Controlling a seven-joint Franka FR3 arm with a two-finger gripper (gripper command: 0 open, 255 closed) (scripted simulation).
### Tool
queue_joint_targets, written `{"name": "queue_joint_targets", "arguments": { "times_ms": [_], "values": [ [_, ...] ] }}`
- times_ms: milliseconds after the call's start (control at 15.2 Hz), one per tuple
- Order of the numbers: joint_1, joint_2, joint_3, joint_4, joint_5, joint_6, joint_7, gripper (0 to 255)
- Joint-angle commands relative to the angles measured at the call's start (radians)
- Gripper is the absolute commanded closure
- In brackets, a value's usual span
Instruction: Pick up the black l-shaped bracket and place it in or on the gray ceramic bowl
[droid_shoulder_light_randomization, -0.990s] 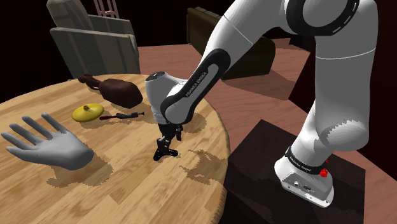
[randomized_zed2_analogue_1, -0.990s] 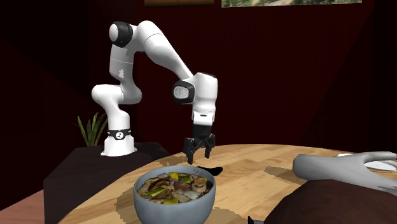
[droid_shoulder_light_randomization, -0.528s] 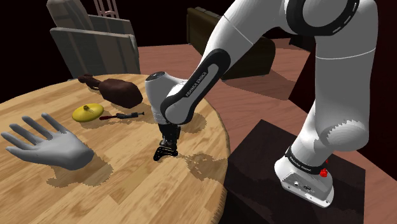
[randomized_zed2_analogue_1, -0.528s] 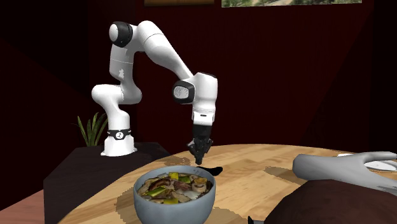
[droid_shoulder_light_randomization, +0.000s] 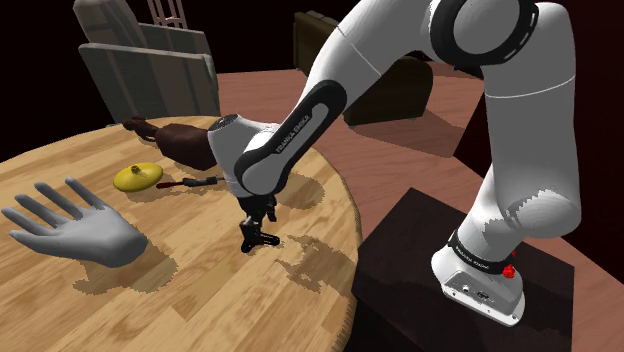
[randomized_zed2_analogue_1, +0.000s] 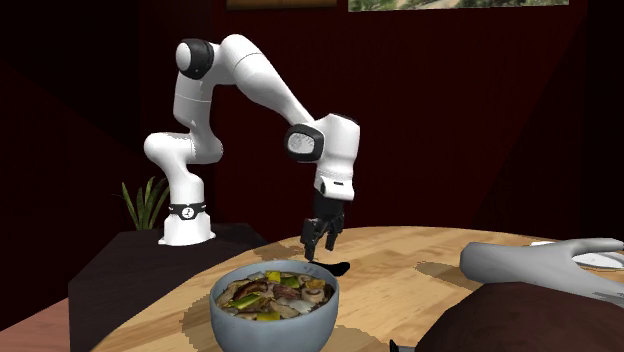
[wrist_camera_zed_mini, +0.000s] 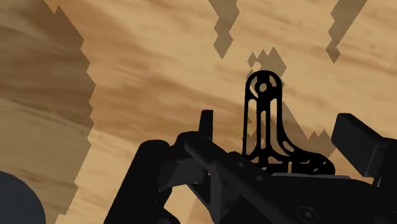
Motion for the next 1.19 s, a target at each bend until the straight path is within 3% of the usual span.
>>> {"name": "queue_joint_targets", "arguments": {
  "times_ms": [0, 396, 858, 924, 1122],
  "values": [
    [0.007, 0.025, -0.001, 0.023, -0.018, -0.02, -0.022, 0],
    [0.014, 0.068, -0.013, 0.002, -0.037, 0.042, -0.01, 0],
    [0.014, 0.068, -0.013, 0.002, -0.037, 0.042, -0.01, 0],
    [0.014, 0.068, -0.013, 0.002, -0.037, 0.042, -0.01, 255],
    [0.015, 0.071, -0.014, 0.007, -0.037, 0.04, -0.011, 255]
  ]
}}
